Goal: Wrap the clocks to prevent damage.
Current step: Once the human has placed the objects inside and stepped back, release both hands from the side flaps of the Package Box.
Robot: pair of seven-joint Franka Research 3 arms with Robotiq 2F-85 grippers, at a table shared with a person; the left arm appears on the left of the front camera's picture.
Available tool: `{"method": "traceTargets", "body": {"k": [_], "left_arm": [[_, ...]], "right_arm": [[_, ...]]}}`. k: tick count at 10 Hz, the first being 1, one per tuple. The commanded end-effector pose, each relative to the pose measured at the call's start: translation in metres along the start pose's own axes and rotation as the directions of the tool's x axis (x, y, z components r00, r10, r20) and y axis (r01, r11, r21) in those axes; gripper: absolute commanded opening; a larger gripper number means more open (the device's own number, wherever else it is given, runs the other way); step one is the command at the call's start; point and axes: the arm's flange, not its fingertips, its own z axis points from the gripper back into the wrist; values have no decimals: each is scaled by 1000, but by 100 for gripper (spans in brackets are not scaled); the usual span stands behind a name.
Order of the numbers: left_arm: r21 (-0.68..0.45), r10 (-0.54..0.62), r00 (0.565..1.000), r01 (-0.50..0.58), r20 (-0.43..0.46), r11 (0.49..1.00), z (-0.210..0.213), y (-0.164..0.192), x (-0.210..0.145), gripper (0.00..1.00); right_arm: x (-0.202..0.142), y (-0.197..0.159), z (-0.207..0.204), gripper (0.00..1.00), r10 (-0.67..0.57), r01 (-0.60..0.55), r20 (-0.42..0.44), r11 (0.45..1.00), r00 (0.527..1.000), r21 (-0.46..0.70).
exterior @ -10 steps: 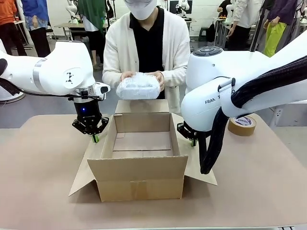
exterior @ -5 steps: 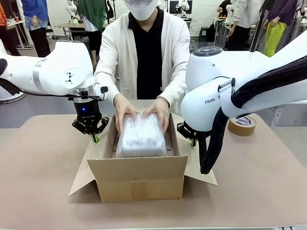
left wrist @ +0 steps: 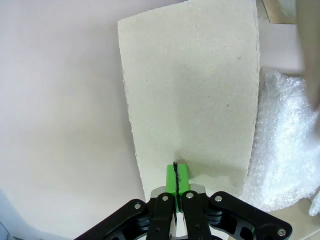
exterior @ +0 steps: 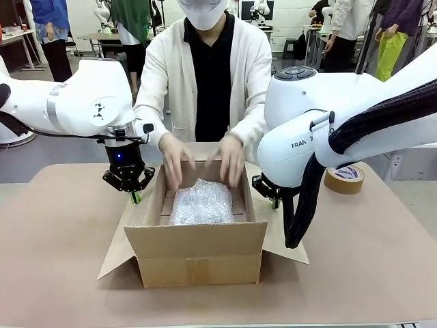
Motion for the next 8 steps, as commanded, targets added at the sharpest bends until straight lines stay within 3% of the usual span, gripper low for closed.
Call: {"method": "traceTargets", "body": {"k": [1,3,4,5,6,7,8], "left_arm": [[1,3,1000,-3,-4,1000,-2,-1,0,0],[0,0,1000,0,0,1000,0,0,0,0],[49,-276,957,273,84,961,27,-8,-9,0],[113,-353,929,341,110,933,50,-6,-14,0],[165,-438,889,416,133,894,73,2,-28,0],[208,-572,812,543,114,813,97,11,-36,0],[230,-676,733,647,77,727,116,19,-42,0]], "right_arm": [[-1,0,-1,1,2,-2,1,1000,1000,-8],[0,0,0,1,0,0,0,1000,1000,0],[0,7,25,1,206,-206,24,978,978,-22],[-1,5,51,1,316,-313,33,947,948,-66],[-5,-3,81,1,419,-410,44,902,907,-137],[-10,-11,107,1,503,-495,-6,848,864,-191],[-14,-22,128,1,611,-612,-87,754,787,-237]]}}
